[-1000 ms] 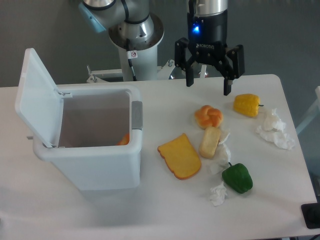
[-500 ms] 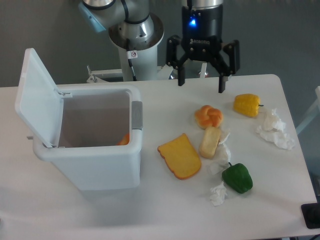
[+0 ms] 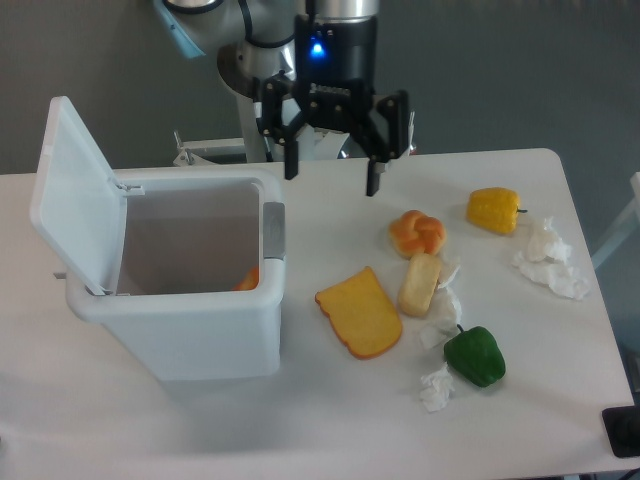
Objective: Close the trash can
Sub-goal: 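Move the gripper over toward the raised white trash can lid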
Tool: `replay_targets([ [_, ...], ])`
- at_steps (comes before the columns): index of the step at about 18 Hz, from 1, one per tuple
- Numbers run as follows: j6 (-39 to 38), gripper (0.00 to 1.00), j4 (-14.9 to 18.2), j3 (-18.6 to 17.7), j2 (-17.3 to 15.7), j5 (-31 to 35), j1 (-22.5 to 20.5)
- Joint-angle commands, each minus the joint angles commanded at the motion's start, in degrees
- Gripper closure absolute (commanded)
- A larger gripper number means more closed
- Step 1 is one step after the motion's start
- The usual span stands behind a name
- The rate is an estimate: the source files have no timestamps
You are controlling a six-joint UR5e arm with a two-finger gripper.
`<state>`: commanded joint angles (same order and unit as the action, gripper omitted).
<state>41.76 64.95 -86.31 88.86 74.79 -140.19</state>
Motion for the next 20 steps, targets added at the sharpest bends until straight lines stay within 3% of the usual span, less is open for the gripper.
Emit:
replay_targets([
  [5,-9.6,0.00,-0.1,0.4,-0.7,-0.7,1.2],
  [7,-13.4,0.00,-0.1,0.4,-1.2,-4.5,1.5],
  [16,-21.4,0.00,-0.1,0.4,-3.3,-14.6,1.9],
  [20,-21.8,0.00,0.0,0.1,-3.6,-20.8,4.0],
])
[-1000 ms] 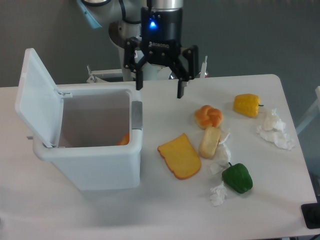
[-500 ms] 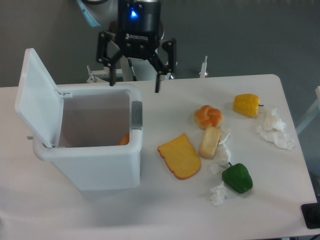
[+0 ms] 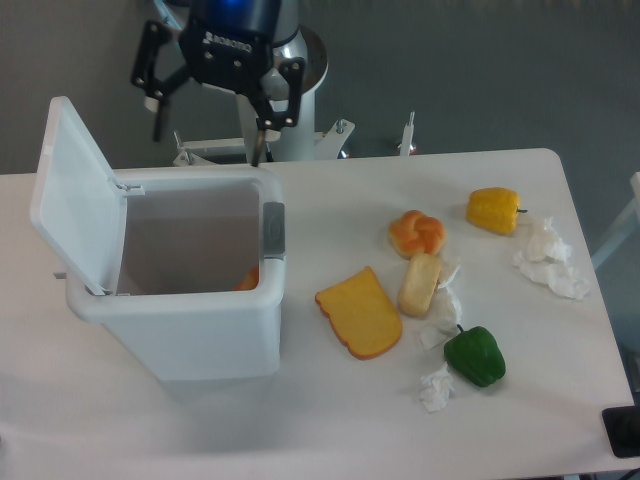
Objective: Close the trash can
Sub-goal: 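Move the gripper over toward the raised white trash can lid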
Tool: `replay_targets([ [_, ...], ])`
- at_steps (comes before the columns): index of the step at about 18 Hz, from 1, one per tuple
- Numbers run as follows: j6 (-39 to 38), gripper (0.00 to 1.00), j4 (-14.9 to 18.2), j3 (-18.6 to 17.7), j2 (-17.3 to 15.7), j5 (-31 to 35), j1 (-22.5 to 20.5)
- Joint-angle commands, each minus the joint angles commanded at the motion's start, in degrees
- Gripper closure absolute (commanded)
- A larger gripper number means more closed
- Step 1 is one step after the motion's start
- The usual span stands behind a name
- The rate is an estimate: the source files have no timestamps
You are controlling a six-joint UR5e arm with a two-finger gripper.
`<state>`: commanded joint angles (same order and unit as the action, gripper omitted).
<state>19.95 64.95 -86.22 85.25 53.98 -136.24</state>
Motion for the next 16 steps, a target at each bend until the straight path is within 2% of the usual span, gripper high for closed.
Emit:
replay_targets([
  [4,-1.8,0.00,0.0,-0.1,0.1,-2.7,1.3],
  [16,-3.3,0.00,-0.3,-0.1,0.5,-2.7,4.4],
])
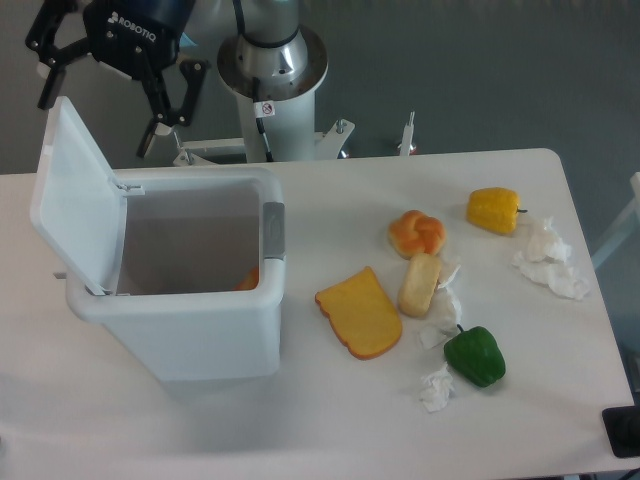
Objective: Close the trash can
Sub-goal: 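Move the gripper over toward the raised white trash can lid, then lower the gripper behind the top edge of the raised lid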
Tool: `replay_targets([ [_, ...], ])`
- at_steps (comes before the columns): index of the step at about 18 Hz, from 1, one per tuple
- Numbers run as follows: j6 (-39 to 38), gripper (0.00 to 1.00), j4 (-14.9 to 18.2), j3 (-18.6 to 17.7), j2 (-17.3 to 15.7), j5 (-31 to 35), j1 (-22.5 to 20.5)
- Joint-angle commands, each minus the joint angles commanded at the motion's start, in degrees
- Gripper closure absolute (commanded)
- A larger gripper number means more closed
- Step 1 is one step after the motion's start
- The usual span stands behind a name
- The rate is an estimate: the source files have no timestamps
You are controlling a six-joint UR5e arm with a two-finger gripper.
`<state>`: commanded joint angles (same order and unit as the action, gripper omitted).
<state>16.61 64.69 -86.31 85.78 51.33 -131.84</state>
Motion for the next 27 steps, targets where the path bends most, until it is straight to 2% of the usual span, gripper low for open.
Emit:
replay_targets([
  [5,0.5,0.00,-1.2,-0.2,0.3,0.0,0.1],
  [17,-1.5,0.00,-1.1,-1.4,1.6,0.0,2.1],
  [27,-0.7,0.00,-1.6,-1.5,1.7,1.3,2.0],
])
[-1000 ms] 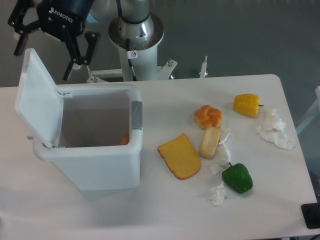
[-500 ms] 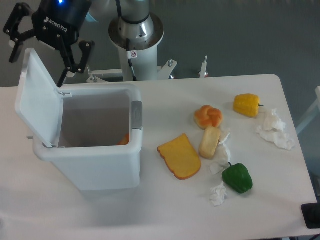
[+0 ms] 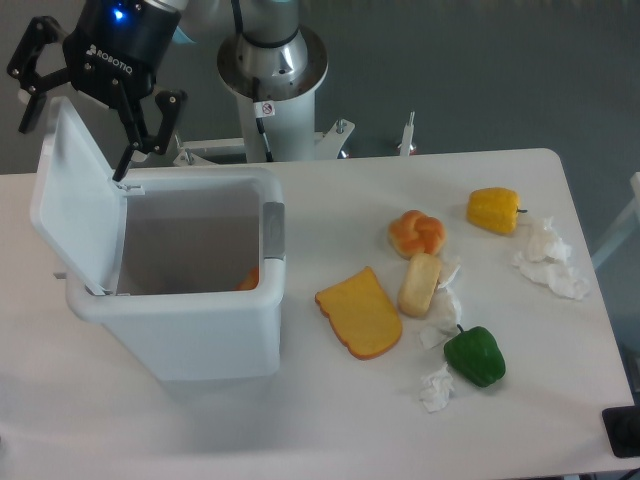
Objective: Close the trash can
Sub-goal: 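Lower the gripper behind the top edge of the raised lid, then push the lid forward with the gripper, swinging it down over the can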
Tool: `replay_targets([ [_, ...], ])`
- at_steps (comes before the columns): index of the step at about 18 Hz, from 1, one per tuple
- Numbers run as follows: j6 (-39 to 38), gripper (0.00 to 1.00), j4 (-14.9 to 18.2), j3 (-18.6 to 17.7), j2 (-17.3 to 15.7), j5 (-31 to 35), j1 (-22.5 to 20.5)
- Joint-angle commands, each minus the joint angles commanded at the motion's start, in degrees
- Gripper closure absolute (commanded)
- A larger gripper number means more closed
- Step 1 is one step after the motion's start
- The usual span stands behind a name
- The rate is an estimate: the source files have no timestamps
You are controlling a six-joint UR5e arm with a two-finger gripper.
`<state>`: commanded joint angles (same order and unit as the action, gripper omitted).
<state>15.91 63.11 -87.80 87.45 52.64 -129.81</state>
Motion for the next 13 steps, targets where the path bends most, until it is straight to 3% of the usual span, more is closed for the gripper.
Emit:
replay_targets([
  [13,0.0,0.00,-0.1,0.1,0.1,9.2,-0.1],
])
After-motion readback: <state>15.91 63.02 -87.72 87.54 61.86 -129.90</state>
